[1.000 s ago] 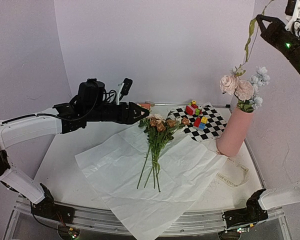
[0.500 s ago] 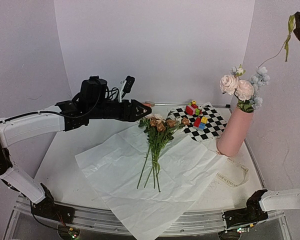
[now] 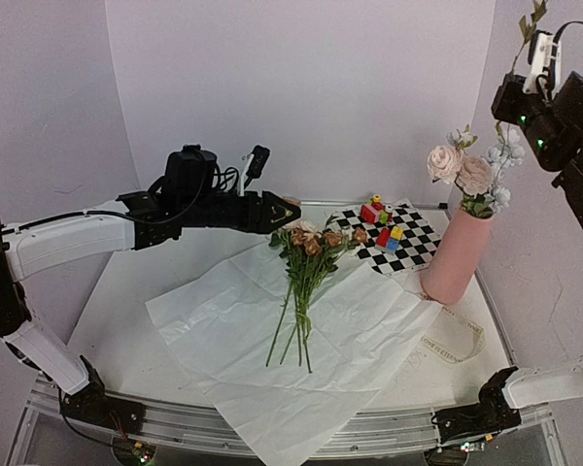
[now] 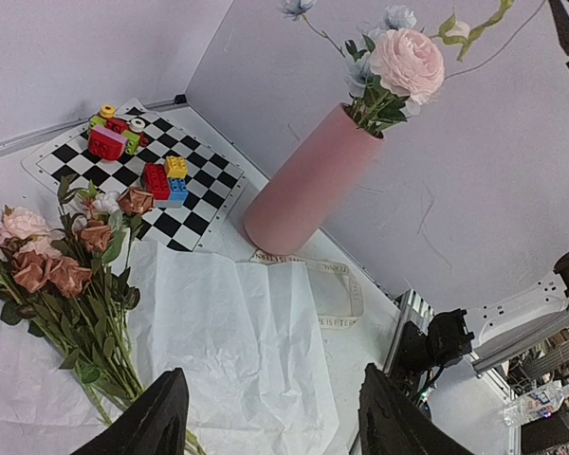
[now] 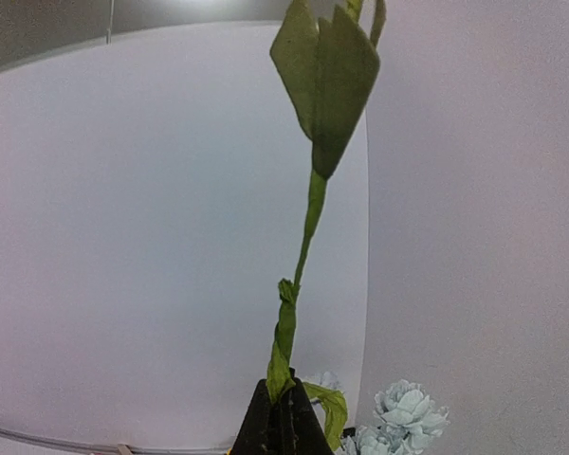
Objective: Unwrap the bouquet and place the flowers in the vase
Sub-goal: Insert the fake flower into the vase.
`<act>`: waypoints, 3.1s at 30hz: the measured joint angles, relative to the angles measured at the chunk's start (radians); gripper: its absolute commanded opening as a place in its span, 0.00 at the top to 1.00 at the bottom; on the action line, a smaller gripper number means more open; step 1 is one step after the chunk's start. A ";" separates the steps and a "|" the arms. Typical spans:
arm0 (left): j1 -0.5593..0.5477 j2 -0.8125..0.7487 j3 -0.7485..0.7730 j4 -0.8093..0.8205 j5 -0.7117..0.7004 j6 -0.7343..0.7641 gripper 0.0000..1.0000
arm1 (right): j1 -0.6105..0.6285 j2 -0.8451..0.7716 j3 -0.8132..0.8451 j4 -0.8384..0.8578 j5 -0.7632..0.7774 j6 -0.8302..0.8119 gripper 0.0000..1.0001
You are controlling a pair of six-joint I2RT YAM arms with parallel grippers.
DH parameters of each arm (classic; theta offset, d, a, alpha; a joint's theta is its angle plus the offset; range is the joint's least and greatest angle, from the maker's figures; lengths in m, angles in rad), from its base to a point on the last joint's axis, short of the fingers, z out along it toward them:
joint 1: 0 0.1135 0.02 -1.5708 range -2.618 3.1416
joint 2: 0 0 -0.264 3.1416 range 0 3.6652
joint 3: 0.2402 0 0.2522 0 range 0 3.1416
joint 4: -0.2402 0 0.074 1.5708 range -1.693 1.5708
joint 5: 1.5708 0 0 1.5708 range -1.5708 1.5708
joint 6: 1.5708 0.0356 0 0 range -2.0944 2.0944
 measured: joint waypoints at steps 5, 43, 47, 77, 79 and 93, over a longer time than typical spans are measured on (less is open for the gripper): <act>0.000 0.000 0.000 0.000 -0.003 0.003 0.38 | -0.064 0.029 -0.046 -0.001 0.008 0.011 1.00; 0.005 0.114 0.108 -0.024 -0.021 0.068 0.37 | -0.395 0.045 -0.294 -0.019 -0.318 0.412 1.00; 0.006 0.129 0.117 -0.025 -0.020 0.067 0.37 | -0.395 0.033 -0.300 -0.025 -0.313 0.412 1.00; 0.006 0.140 0.116 -0.027 -0.018 0.010 0.38 | -0.395 -0.051 -0.338 -0.102 -0.315 0.394 0.02; 0.006 0.140 0.116 -0.027 -0.018 0.006 0.38 | -0.395 -0.054 -0.322 -0.128 -0.305 0.394 0.02; 0.006 0.127 0.077 -0.090 -0.171 -0.055 0.29 | -0.397 -0.084 -0.032 -0.362 -0.260 0.479 0.07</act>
